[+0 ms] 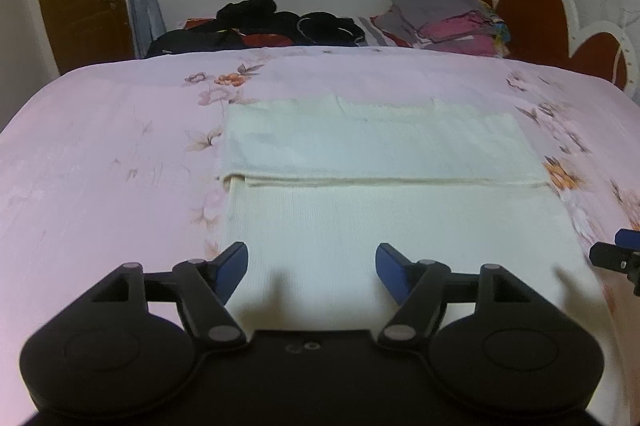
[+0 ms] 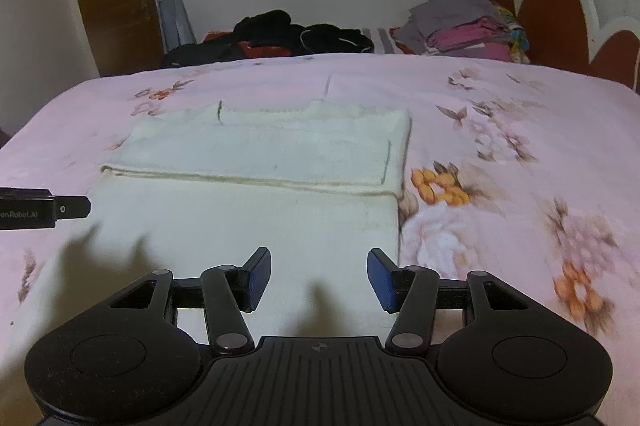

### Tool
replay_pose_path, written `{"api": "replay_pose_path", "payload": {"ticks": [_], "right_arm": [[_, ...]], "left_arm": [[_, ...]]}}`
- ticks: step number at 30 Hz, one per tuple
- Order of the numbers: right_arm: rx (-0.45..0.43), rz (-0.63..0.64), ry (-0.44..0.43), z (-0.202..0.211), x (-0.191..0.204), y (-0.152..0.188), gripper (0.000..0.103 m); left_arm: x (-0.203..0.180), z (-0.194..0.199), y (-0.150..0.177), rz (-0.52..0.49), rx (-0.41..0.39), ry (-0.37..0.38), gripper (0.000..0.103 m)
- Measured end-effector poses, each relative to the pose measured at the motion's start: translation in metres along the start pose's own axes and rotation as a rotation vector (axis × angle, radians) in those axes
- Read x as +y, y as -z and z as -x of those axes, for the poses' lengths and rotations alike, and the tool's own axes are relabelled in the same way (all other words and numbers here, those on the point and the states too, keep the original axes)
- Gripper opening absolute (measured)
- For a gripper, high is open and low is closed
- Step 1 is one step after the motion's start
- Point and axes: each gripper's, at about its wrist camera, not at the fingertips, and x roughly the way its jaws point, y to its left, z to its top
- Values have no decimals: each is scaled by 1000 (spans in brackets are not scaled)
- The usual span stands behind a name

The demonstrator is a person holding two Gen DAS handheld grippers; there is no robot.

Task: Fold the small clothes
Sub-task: 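Move both tools down to the hem edge of the folded sweater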

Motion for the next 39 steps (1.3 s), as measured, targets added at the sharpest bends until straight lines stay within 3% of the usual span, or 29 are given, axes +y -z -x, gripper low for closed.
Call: {"api": "replay_pose_path", "payload": {"ticks": [5,7,23,27,30,39], "right_arm": [[4,-36,42,28,10,26,56],[4,-46,60,38,15,38,78],[101,-72,137,78,31,113,77],[124,-98,153,81,26,127,77],[141,-116,174,85,19,136,77],[187,-163,152,95,14,157,77]], "left_arm": [[11,17,24,-6,13,34,72],[18,23,36,-4,20,46,72],[64,63,111,16,72,52,70],[77,70,127,51,96,46,62],[89,71,139,118,143,80,52],[82,83,160,130,202,168,49]]}}
